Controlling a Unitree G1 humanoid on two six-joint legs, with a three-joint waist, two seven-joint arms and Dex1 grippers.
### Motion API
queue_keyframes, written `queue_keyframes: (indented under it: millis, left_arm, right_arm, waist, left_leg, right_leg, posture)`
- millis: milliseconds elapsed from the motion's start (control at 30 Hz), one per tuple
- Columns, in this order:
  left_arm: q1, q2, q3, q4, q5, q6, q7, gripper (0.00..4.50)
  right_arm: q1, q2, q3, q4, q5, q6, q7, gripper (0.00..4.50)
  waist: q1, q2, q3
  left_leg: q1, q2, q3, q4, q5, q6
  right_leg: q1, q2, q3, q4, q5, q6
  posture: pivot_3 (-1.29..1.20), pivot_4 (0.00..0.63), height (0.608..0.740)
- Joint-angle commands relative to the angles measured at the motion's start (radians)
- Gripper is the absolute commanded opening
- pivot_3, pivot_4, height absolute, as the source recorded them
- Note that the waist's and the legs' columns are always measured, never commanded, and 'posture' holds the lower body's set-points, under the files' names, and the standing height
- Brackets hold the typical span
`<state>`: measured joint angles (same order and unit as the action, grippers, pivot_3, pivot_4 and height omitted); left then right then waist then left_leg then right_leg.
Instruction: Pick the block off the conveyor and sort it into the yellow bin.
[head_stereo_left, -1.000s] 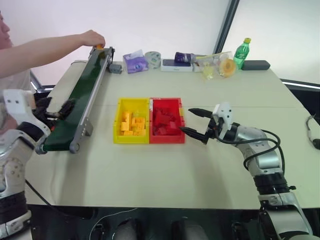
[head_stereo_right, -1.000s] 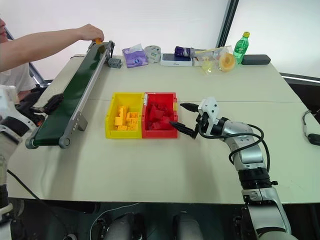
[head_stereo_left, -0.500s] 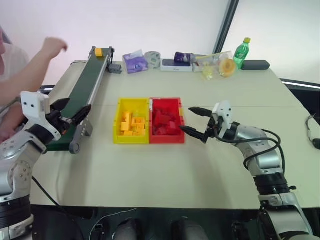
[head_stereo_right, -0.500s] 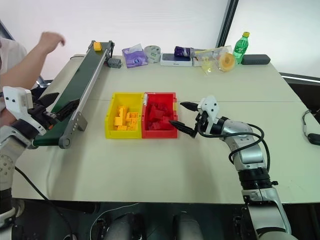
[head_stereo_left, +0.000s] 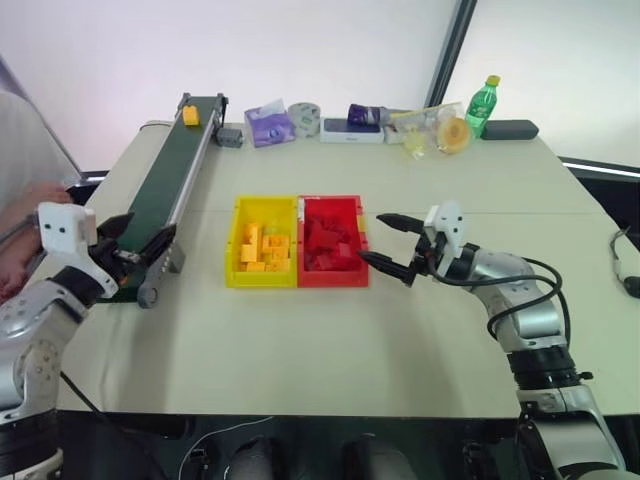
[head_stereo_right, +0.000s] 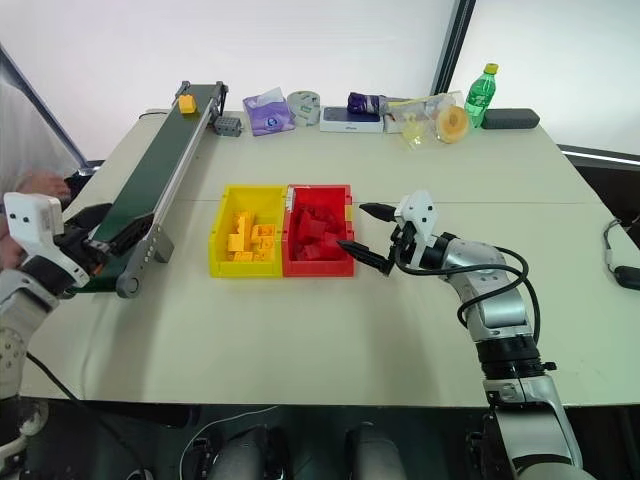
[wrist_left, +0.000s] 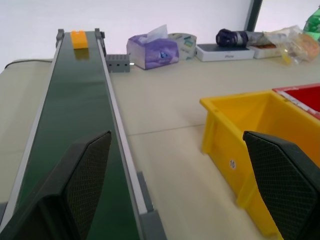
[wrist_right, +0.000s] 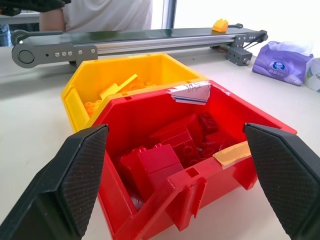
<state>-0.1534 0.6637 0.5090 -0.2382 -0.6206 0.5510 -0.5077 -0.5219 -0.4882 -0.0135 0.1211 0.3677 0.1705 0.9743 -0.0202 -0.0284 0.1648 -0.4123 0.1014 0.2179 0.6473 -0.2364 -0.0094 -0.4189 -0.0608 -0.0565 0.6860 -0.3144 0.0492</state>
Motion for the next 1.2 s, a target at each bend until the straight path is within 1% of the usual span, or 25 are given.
queue_keyframes:
  millis: [33, 100, 200, 267, 333, 467, 600, 867, 1000, 1100, 1200]
  left_arm:
    - [0.014, 0.006, 0.047, -0.043, 0.008, -0.032, 0.018, 4.43]
    - [0.029, 0.01, 0.053, -0.036, 0.035, -0.046, 0.034, 4.43]
    - [0.048, 0.03, 0.057, 0.009, 0.117, -0.073, 0.082, 4.43]
    - [0.029, 0.033, 0.088, 0.054, 0.137, -0.046, 0.146, 4.43]
    - [0.007, 0.038, 0.105, 0.08, 0.145, -0.038, 0.176, 4.43]
    - [-0.077, 0.067, 0.095, 0.167, 0.163, 0.037, 0.241, 4.43]
    - [-0.146, 0.085, 0.055, 0.217, 0.179, 0.041, 0.226, 4.43]
    - [-0.262, 0.058, -0.023, 0.278, 0.189, 0.043, 0.216, 4.43]
    - [-0.286, 0.056, -0.058, 0.313, 0.216, 0.019, 0.202, 4.43]
    - [-0.308, 0.038, -0.042, 0.317, 0.192, 0.023, 0.202, 4.43]
    - [-0.303, 0.041, -0.046, 0.308, 0.196, 0.034, 0.198, 4.43]
  right_arm:
    - [-0.023, 0.0, -0.011, -0.027, 0.015, -0.005, 0.007, 4.5]
    - [-0.024, 0.001, -0.009, -0.031, 0.016, -0.002, 0.009, 4.5]
    - [-0.029, 0.001, -0.004, -0.042, 0.02, 0.005, 0.015, 4.5]
    - [-0.038, 0.005, -0.002, -0.049, 0.026, 0.014, 0.018, 4.5]
    - [-0.045, 0.01, 0.001, -0.047, 0.026, 0.014, 0.019, 4.5]
    - [-0.05, 0.027, 0.008, -0.023, 0.02, -0.001, 0.022, 4.5]
    - [-0.046, 0.033, 0.004, -0.005, 0.014, -0.015, 0.028, 4.5]
    - [-0.024, 0.027, -0.004, -0.008, 0.013, -0.027, 0.025, 4.5]
    - [-0.017, 0.027, -0.005, -0.012, 0.013, -0.029, 0.021, 4.5]
    - [-0.013, 0.023, -0.01, -0.01, 0.012, -0.031, 0.019, 4.5]
    - [-0.007, 0.02, -0.011, -0.012, 0.013, -0.034, 0.02, 4.5]
  waist:
    - [0.001, 0.0, 0.0]
    - [0.0, 0.0, 0.0]
    - [0.0, 0.0, 0.0]
    - [0.0, 0.0, 0.0]
    - [-0.001, 0.0, 0.0]
    - [0.003, 0.0, 0.0]
    - [0.003, 0.0, 0.0]
    - [0.001, 0.0, 0.0]
    - [0.001, 0.0, 0.0]
    - [0.0, 0.0, 0.0]
    - [0.0, 0.0, 0.0]
  left_leg:
    - [0.0, 0.0, 0.0, 0.0, 0.0, 0.0]
    - [0.0, 0.0, 0.0, 0.0, 0.0, 0.0]
    - [0.0, 0.0, 0.0, 0.0, 0.0, 0.0]
    - [0.0, 0.0, 0.0, 0.0, 0.0, 0.0]
    - [0.0, 0.0, 0.0, 0.0, 0.0, 0.0]
    - [0.0, 0.0, -0.001, 0.0, 0.0, 0.0]
    - [0.0, 0.0, -0.001, 0.0, 0.0, 0.0]
    - [-0.001, -0.001, 0.0, -0.001, 0.0, 0.0]
    - [-0.001, -0.001, 0.0, 0.0, 0.0, 0.0]
    - [-0.001, -0.001, 0.0, 0.0, 0.0, 0.0]
    - [-0.001, -0.001, 0.0, 0.0, 0.0, 0.0]
  right_leg:
    - [0.0, 0.0, 0.0, 0.0, 0.0, 0.0]
    - [0.0, -0.001, 0.0, 0.0, 0.0, 0.0]
    - [0.0, -0.001, 0.0, 0.0, 0.0, 0.0]
    - [0.0, -0.001, 0.0, 0.0, 0.0, 0.0]
    - [0.0, -0.001, 0.0, 0.0, 0.0, 0.0]
    - [0.0, -0.001, -0.001, 0.0, 0.0, 0.0]
    - [0.0, -0.001, -0.001, -0.001, 0.0, 0.0]
    - [0.0, -0.001, -0.001, -0.001, 0.0, 0.0]
    - [0.0, 0.0, -0.001, -0.001, 0.0, 0.0]
    - [0.0, 0.0, -0.001, -0.001, 0.0, 0.0]
    - [0.0, 0.0, -0.001, -0.001, 0.0, 0.0]
  posture:
    - [0.0, 0.15, 0.74]
    - [0.0, 0.15, 0.74]
    - [0.0, 0.15, 0.74]
    - [0.0, 0.15, 0.74]
    - [0.0, 0.15, 0.74]
    - [0.0, 0.15, 0.74]
    - [0.0, 0.15, 0.74]
    - [0.0, 0.15, 0.74]
    - [0.0, 0.15, 0.74]
    - [0.0, 0.15, 0.74]
    - [0.0, 0.15, 0.74]
